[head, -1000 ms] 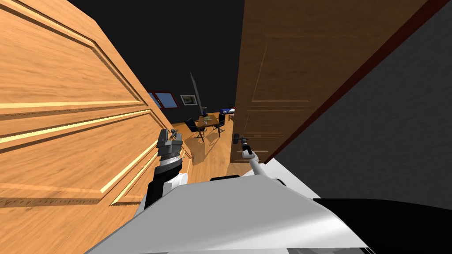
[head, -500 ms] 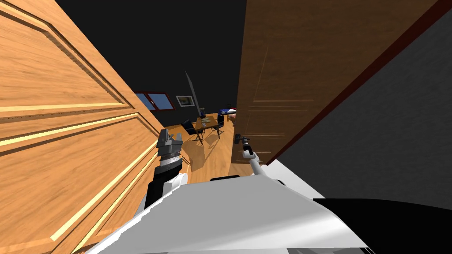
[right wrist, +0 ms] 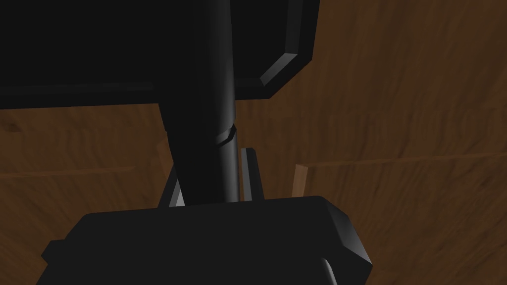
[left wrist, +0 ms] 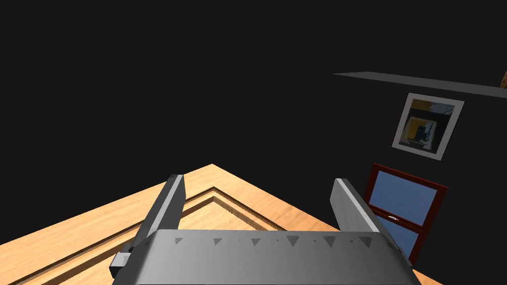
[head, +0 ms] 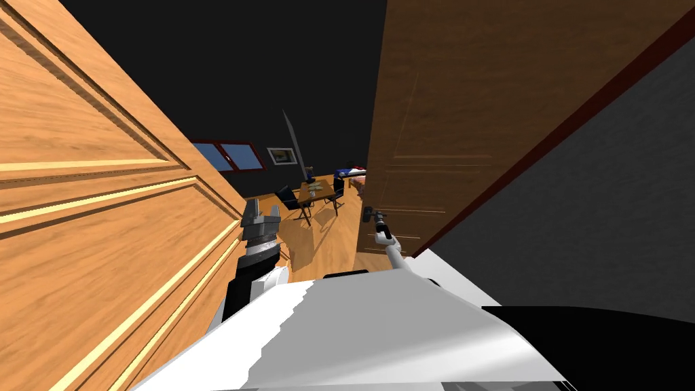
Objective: Push the door open
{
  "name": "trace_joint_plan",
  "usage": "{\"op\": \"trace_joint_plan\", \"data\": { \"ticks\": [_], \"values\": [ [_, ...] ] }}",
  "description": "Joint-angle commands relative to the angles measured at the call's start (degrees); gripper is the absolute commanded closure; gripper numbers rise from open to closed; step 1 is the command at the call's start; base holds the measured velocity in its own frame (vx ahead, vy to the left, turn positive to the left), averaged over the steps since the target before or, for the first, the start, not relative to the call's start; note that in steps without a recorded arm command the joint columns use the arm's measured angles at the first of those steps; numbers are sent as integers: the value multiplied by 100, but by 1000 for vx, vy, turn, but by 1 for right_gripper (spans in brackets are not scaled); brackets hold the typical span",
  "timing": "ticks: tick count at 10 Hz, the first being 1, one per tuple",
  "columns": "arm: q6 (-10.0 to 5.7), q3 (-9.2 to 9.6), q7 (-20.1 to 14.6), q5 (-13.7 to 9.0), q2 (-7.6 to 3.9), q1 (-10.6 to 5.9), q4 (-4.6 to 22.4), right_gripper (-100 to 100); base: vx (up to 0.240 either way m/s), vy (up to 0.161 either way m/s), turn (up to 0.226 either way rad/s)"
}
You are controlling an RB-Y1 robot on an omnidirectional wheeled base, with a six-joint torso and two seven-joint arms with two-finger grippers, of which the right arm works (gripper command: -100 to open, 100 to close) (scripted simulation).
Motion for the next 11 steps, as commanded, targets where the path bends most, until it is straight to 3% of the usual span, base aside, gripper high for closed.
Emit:
{"op": "trace_joint_plan", "data": {
  "ticks": [1,11],
  "values": [
    [-17,-117,33,-19,-74,-54,-14,100,185,52,-62],
    [-10,-771,183,-144,-213,7,-44,100,198,63,-60]
  ]
}}
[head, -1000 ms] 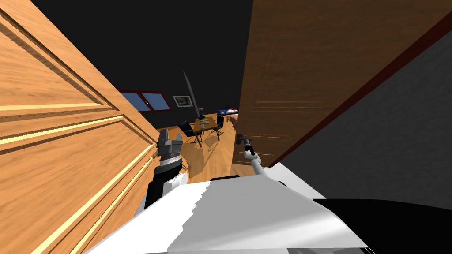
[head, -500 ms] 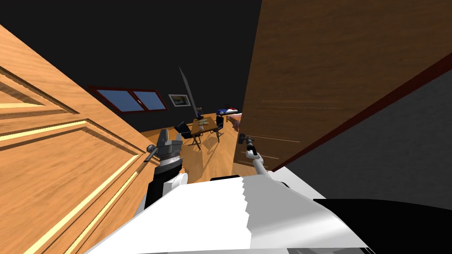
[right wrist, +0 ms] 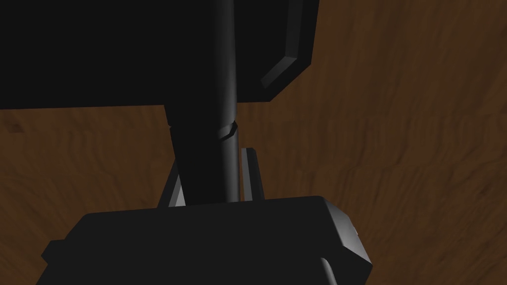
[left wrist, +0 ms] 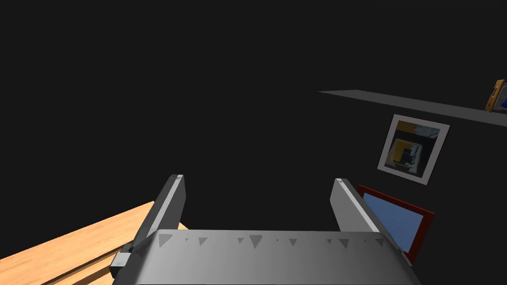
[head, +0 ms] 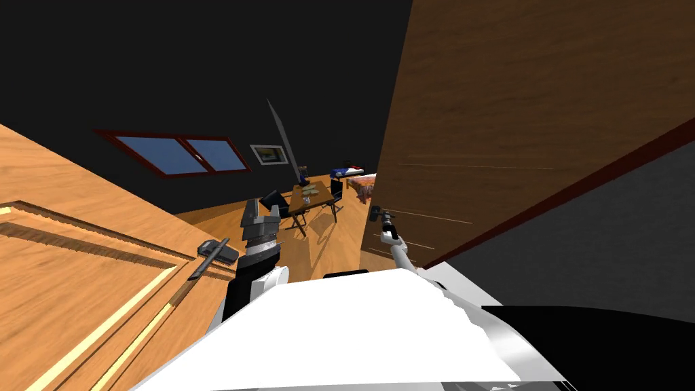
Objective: Push the door open
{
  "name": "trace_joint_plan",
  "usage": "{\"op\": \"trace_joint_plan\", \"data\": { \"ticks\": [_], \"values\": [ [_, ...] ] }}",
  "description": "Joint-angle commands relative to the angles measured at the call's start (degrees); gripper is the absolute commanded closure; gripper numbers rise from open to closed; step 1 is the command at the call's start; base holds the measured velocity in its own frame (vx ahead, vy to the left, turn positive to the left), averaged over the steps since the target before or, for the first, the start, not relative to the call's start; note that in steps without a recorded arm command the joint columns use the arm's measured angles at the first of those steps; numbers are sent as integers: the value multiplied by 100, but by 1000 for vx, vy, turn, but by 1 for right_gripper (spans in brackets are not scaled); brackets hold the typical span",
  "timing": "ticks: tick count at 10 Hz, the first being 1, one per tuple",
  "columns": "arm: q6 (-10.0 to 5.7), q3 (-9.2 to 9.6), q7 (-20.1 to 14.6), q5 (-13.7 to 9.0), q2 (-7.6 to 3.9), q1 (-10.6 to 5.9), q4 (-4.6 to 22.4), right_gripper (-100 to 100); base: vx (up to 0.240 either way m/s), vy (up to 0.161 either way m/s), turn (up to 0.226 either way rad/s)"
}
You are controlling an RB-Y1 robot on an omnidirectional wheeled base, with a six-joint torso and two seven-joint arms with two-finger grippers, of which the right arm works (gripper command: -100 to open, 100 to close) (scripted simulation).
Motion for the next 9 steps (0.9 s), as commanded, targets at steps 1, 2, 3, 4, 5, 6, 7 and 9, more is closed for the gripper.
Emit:
{"op": "trace_joint_plan", "data": {
  "ticks": [1,2,3,4,5,6,7,9],
  "values": [
    [-6,-129,10,-29,-70,37,-64,100,192,71,-65],
    [-5,-200,26,-42,-75,44,-67,100,187,66,-50],
    [-4,-269,42,-56,-79,50,-70,100,187,50,-69],
    [-3,-338,58,-69,-82,57,-73,100,197,41,-55],
    [-3,-403,73,-81,-83,63,-77,100,178,41,-48],
    [-2,-468,88,-94,-83,69,-79,100,175,62,-77],
    [-1,-527,102,-105,-83,74,-82,100,201,78,-70],
    [0,-662,133,-131,-79,87,-89,100,210,84,-78]
  ]
}}
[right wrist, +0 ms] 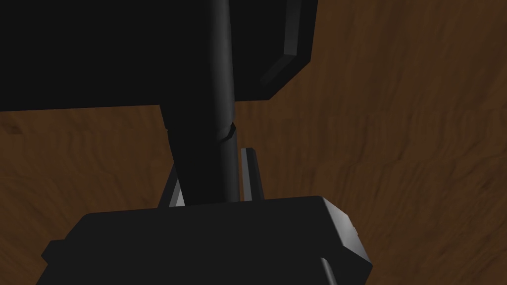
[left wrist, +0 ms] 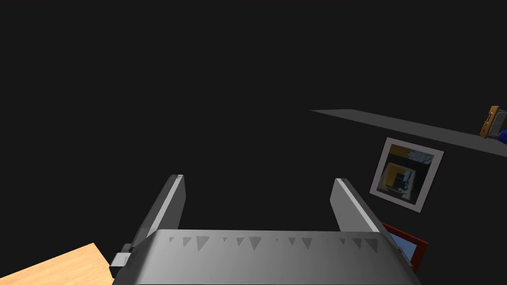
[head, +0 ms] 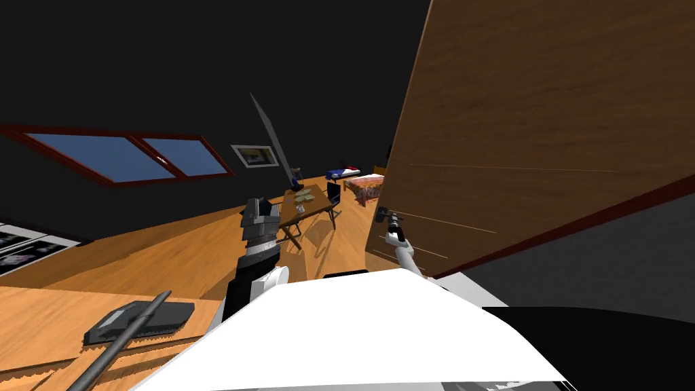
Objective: Push the door open
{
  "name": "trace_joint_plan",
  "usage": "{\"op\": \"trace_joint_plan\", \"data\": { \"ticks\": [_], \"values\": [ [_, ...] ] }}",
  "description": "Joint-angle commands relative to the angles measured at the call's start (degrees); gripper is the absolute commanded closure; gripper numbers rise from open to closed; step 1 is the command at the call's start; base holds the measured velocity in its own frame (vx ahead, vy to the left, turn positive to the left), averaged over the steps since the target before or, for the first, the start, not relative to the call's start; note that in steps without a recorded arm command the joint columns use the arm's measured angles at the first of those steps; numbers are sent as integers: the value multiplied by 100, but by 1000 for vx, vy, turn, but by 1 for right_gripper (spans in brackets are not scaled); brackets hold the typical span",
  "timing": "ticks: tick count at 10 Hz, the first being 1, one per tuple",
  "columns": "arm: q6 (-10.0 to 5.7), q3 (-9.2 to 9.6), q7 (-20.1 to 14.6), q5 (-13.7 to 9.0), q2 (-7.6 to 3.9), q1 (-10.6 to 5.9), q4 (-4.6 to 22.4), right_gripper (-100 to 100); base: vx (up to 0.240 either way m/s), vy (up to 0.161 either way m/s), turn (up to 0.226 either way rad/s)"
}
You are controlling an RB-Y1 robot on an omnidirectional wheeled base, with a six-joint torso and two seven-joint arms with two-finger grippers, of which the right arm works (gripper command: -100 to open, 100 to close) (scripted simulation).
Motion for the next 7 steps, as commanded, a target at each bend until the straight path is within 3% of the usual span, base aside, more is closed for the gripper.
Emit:
{"op": "trace_joint_plan", "data": {
  "ticks": [1,4,7],
  "values": [
    [-12,-99,27,-18,-5,-14,-22,100,185,72,-70],
    [0,-204,48,-37,-14,12,-6,100,145,45,-58],
    [-8,-445,104,-82,-42,37,-31,100,183,23,-55]
  ]
}}
